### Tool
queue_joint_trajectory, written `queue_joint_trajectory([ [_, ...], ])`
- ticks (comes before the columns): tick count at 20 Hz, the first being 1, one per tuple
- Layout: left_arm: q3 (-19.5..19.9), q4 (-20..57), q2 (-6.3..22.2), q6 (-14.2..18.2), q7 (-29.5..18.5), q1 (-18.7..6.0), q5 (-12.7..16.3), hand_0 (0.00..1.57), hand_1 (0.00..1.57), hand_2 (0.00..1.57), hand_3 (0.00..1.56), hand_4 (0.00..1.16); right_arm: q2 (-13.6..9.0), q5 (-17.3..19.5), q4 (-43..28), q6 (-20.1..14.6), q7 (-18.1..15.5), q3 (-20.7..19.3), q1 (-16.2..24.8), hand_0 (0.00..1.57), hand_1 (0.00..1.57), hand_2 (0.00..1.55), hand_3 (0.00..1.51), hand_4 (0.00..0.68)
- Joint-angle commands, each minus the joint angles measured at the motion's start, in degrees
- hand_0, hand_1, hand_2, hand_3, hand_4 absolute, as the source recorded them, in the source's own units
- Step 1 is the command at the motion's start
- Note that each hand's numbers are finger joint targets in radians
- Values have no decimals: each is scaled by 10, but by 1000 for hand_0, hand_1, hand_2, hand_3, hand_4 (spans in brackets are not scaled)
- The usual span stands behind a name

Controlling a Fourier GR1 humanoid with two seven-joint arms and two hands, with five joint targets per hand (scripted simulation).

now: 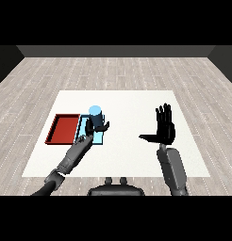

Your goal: Pick the blue can and put it in the blue box

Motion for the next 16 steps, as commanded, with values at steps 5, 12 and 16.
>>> queue_joint_trajectory([
  [5, 82, 183, 25, -32, 11, -99, -15, 1571, 1571, 1571, 1502, 1112, 4, 5, 14, 5, -22, -26, 20, 0, 0, 0, 0, 0],
  [12, 87, 319, 46, -43, 89, -139, -37, 1571, 1571, 1571, 1456, 1023, 13, 7, 89, 18, -43, -39, -16, 0, 0, 0, 0, 0],
  [16, 85, 415, 15, -23, 87, -150, -53, 1571, 1571, 1511, 1347, 986, 10, -9, 107, 20, -28, -52, -19, 0, 0, 0, 0, 0],
])
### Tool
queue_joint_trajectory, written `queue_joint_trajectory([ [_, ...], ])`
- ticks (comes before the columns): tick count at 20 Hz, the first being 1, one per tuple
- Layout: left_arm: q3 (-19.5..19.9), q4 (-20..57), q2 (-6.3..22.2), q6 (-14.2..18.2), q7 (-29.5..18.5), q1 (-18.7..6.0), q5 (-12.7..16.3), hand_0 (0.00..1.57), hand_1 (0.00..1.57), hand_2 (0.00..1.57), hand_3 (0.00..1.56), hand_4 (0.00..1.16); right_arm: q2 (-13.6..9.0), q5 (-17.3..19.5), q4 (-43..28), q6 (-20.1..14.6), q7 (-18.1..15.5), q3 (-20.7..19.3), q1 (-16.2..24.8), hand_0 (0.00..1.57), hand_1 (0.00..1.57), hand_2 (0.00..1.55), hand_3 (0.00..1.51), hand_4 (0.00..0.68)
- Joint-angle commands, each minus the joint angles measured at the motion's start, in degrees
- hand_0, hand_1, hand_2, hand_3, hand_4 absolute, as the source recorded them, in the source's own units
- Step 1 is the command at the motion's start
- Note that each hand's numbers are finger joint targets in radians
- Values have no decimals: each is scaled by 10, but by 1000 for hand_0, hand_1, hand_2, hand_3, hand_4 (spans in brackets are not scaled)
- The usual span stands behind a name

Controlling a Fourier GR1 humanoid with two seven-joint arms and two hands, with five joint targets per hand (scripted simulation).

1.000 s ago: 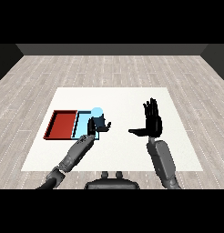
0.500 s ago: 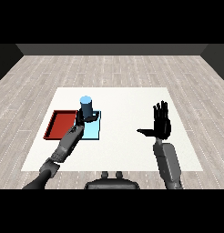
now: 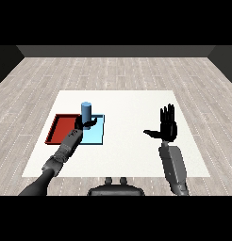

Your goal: Pick the blue can and put it in the blue box

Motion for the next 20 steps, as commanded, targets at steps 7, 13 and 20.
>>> queue_joint_trajectory([
  [7, -8, 155, -33, -21, 46, 27, -31, 1148, 1148, 1050, 640, 908, -3, -11, 58, 28, -20, -21, -17, 0, 0, 0, 0, 0],
  [13, -1, 167, -4, -79, 34, 20, -36, 357, 357, 412, 0, 627, 5, -7, 41, 39, -36, -13, 2, 0, 0, 0, 0, 0],
  [20, -5, 151, -41, 87, 15, 0, -52, 0, 0, 0, 0, 0, 10, -11, 84, 36, -33, -24, -56, 0, 0, 0, 0, 0],
])
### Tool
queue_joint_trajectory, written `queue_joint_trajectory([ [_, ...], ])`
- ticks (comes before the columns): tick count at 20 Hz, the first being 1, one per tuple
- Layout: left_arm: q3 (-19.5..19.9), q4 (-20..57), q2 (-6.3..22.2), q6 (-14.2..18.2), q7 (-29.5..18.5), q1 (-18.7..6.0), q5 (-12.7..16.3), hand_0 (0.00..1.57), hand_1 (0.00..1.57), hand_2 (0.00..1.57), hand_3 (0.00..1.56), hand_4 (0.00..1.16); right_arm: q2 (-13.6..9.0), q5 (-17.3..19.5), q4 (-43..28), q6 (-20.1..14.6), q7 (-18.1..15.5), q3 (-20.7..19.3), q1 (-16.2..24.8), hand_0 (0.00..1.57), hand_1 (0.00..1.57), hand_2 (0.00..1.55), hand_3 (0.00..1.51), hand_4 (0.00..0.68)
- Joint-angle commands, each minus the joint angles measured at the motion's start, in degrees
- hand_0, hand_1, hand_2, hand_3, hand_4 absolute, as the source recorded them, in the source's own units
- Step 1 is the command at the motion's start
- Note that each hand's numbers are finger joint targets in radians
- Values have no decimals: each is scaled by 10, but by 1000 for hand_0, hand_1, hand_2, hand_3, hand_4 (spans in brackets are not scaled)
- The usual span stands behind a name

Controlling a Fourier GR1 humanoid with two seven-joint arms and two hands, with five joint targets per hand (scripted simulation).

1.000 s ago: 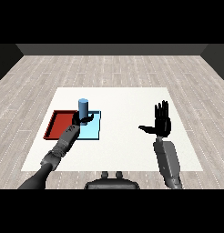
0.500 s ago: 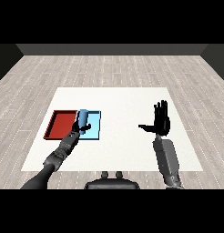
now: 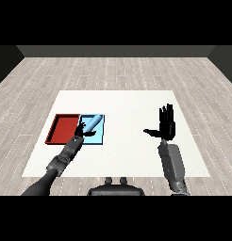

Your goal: Pick the blue can and put it in the blue box

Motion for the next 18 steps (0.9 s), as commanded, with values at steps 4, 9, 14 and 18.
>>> queue_joint_trajectory([
  [4, 54, -32, 6, 80, -82, 15, 40, 0, 0, 0, 0, 0, 16, 6, 6, 21, -17, 20, 4, 0, 0, 0, 0, 0],
  [9, 86, -119, 4, 78, -203, 4, 62, 0, 0, 0, 0, 0, 15, -1, -11, 22, -23, 11, 16, 0, 0, 0, 0, 0],
  [14, 99, -240, -8, -62, -317, 25, 87, 0, 0, 0, 0, 0, 9, 1, 0, 33, -15, 16, 12, 0, 0, 0, 0, 0],
  [18, 84, -339, -23, -119, -371, 101, 95, 0, 0, 0, 0, 0, -8, 6, -21, 44, 5, 24, 43, 0, 0, 0, 0, 0],
])
